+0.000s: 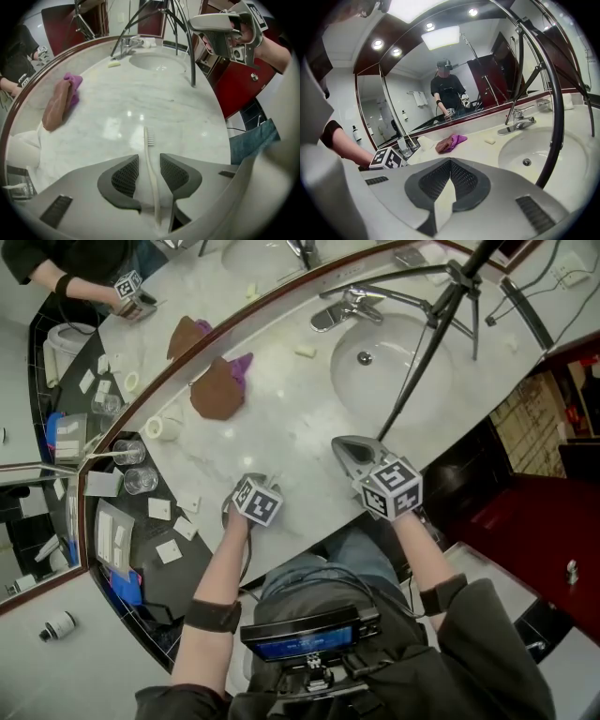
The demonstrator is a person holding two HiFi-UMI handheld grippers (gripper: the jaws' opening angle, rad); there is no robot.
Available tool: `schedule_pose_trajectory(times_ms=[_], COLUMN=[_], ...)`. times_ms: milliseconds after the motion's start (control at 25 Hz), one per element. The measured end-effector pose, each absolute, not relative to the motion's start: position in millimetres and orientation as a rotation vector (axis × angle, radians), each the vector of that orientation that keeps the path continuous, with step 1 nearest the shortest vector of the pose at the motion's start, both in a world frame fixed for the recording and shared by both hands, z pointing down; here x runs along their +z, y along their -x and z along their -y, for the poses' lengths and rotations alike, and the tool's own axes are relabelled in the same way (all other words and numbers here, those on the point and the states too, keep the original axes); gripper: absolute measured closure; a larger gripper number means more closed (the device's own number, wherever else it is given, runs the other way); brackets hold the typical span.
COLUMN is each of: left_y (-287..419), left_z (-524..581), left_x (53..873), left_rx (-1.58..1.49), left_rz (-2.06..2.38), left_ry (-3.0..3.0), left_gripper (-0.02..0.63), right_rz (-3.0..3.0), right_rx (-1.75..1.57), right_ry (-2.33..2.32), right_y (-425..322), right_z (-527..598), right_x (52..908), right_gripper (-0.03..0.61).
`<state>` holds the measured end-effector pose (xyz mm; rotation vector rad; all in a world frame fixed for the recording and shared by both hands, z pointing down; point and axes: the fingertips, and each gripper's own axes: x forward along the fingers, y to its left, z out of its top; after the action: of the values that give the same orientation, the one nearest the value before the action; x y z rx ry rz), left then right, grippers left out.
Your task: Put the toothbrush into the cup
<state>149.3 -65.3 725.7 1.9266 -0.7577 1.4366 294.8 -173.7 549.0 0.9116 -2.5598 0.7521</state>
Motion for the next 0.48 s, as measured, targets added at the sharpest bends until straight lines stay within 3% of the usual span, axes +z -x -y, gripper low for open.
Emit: schedule_pose_trajectory(times_ms=[160,200,240,480], left_y=[-148.0,-145.9,-144.0,-143.4], left_z=[67.2,68.6,69.8,72.6], left_x=[724.6,724.8,725.3,724.5], left_rx=[1.441,1.448,1.454,1.445], left_rz=[0.741,0.751,0.757,0.761], left_ry=[-1.918,-1.914,-1.91,-1.899], left_gripper=[0.488,0.567,0.594,0.595], right_rz=[2.554,2.554,2.556,2.562], right_rx=[0.754,0.755,0.756,0.765], right_ry=[-0.92,-0.917,-0.911,-0.884], right_y=[-301.0,-300.8,-299.9,-297.4], right_z=[177.1,177.4,177.4,177.5], right_x=[554.5,554.5,553.8,553.2], right_gripper=[0.568,0.568,0.568,0.568])
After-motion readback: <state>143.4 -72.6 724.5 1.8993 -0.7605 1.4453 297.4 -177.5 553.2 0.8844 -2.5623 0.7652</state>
